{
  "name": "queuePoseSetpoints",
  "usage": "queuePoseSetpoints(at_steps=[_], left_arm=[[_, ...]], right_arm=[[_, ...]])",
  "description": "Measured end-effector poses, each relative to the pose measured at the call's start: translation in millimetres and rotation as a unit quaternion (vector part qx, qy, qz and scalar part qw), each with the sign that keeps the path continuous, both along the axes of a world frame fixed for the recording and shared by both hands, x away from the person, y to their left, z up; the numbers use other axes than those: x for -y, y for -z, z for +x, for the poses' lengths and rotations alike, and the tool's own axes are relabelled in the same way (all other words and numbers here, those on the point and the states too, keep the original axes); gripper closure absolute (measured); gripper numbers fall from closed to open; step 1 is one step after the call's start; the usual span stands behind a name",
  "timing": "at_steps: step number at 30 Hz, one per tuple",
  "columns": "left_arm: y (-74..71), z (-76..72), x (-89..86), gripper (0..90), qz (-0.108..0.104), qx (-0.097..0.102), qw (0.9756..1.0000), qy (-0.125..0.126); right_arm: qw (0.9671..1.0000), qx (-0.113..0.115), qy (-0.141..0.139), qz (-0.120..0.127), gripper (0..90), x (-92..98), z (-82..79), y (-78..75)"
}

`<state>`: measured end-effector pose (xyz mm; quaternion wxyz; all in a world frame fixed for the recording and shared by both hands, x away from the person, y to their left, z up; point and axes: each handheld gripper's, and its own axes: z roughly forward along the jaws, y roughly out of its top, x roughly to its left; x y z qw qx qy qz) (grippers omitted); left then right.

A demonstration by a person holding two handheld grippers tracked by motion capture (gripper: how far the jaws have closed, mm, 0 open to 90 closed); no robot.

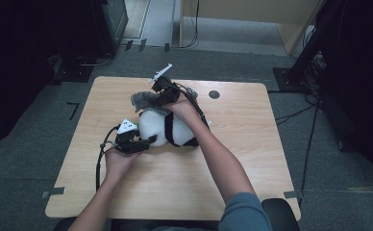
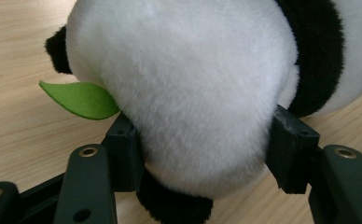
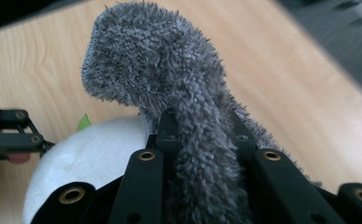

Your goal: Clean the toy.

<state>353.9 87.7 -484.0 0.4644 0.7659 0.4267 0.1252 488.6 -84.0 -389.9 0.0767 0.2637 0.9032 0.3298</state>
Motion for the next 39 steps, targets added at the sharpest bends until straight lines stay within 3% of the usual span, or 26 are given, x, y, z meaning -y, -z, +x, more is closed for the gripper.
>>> queuePoseSetpoints(at_steps=[2,4,6,9,17,26,33,36,39], left_arm=[[1.0,-1.1,-2.5,38.3,-0.003,-0.003,1.0,0.0],[1.2,-1.3,-2.6,38.4,-0.002,-0.001,1.0,0.001],[1.3,-0.9,-2.3,38.4,-0.003,-0.001,1.0,0.0],[1.6,-0.4,-2.9,38.4,-0.004,-0.003,1.0,0.0],[2.1,0.3,-3.5,37.8,-0.007,-0.005,1.0,-0.001],[2.5,0.8,-3.9,37.0,-0.011,-0.005,0.9999,-0.002],[3.0,1.3,-4.0,36.4,-0.012,-0.004,0.9999,-0.002],[3.0,0.9,-4.0,36.2,-0.012,-0.005,0.9999,-0.002],[3.5,-0.4,-4.1,36.0,-0.012,-0.002,0.9999,-0.001]], right_arm=[[0.9998,-0.006,-0.008,-0.016,73.6,-2.9,-0.7,6.3],[0.9998,-0.015,-0.007,-0.007,73.5,0.8,0.3,7.4],[0.9997,-0.019,-0.003,-0.014,73.4,7.1,2.3,7.6],[0.9991,-0.018,0.005,-0.037,73.4,21.2,5.9,10.1],[0.9983,-0.029,0.025,-0.044,73.5,64.5,11.3,6.2],[0.9971,-0.041,0.063,-0.012,73.5,106.6,12.3,12.0],[0.9943,-0.047,0.094,-0.018,73.8,130.5,9.4,17.7],[0.9944,-0.036,0.099,-0.013,73.7,131.8,7.5,12.7],[0.9947,-0.005,0.103,0.004,73.7,125.0,4.5,1.9]])
